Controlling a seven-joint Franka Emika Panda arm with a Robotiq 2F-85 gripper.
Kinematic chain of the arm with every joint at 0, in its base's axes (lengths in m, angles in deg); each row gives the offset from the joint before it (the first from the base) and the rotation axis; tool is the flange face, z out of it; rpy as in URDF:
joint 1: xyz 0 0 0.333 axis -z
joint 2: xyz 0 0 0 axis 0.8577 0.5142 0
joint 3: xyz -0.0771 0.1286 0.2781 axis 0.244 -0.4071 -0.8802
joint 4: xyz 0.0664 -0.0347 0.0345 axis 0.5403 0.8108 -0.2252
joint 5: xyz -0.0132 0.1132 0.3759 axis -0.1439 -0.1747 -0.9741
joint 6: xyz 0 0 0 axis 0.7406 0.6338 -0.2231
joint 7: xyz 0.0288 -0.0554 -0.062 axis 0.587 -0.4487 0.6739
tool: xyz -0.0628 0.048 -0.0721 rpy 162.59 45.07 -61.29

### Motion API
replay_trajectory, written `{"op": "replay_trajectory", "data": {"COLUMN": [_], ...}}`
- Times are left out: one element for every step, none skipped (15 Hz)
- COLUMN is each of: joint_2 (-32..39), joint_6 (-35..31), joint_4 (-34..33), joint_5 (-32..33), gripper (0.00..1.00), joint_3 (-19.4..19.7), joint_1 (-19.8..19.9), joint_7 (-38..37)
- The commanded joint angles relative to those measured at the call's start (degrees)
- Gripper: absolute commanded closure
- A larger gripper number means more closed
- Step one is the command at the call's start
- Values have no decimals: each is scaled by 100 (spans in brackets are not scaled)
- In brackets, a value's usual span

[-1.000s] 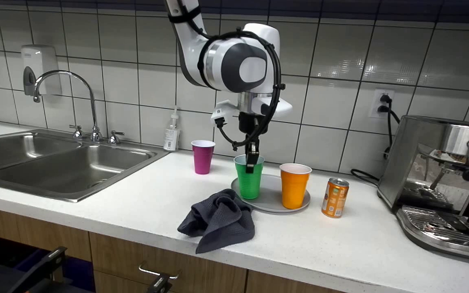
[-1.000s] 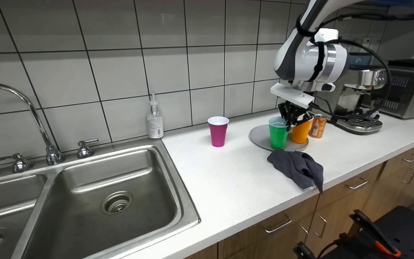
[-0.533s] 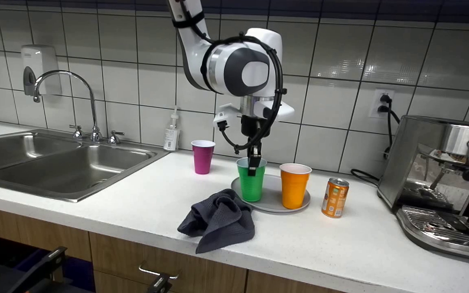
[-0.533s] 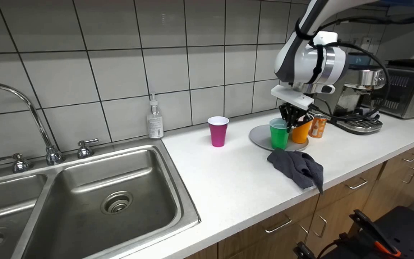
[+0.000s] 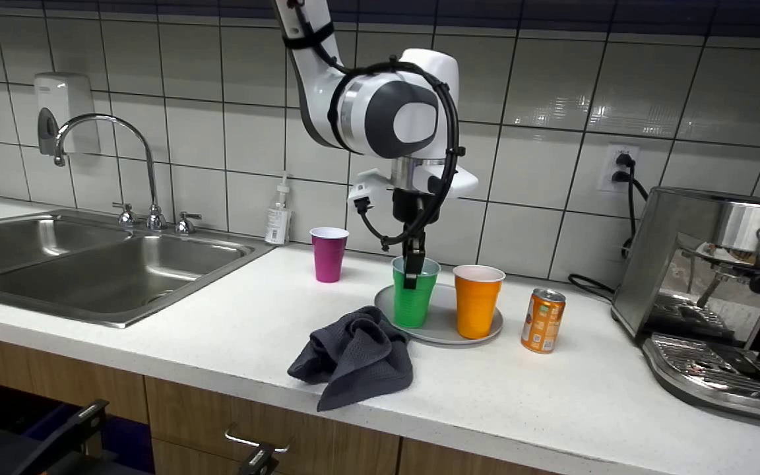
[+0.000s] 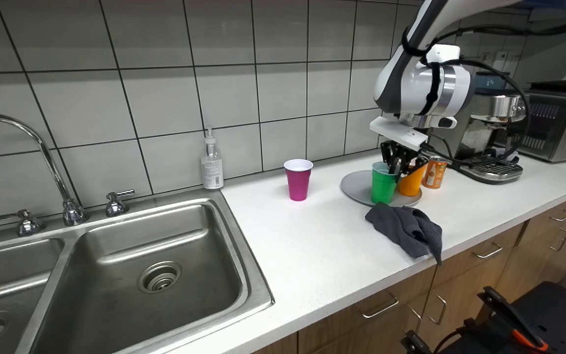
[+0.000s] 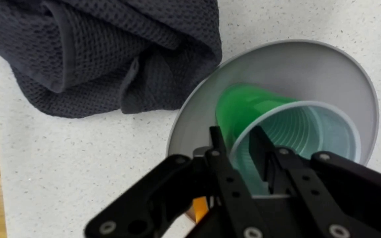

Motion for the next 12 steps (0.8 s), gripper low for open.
{"op": "replay_trajectory", "data": {"joint_2": [-3, -29, -52, -87, -112, -146, -179, -222, -257, -305, -347, -400], "joint_6": [32, 30, 26, 23, 20, 18, 14, 5, 5, -3, 2, 9], "joint_4": [-95, -88, -84, -75, -70, -61, -51, -34, -22, 0, 13, 31], "joint_5": [-107, -108, -115, -116, -117, -101, -96, -102, -100, -101, -93, -95], "gripper": [41, 34, 26, 19, 10, 4, 0, 0, 0, 0, 0, 0], "joint_3": [-42, -42, -48, -53, -56, -48, -50, -57, -60, -67, -71, -83], "joint_1": [65, 62, 63, 62, 62, 52, 50, 51, 50, 48, 43, 41], "joint_7": [-54, -52, -42, -28, -19, -27, -13, -2, 3, 17, 23, 38]}}
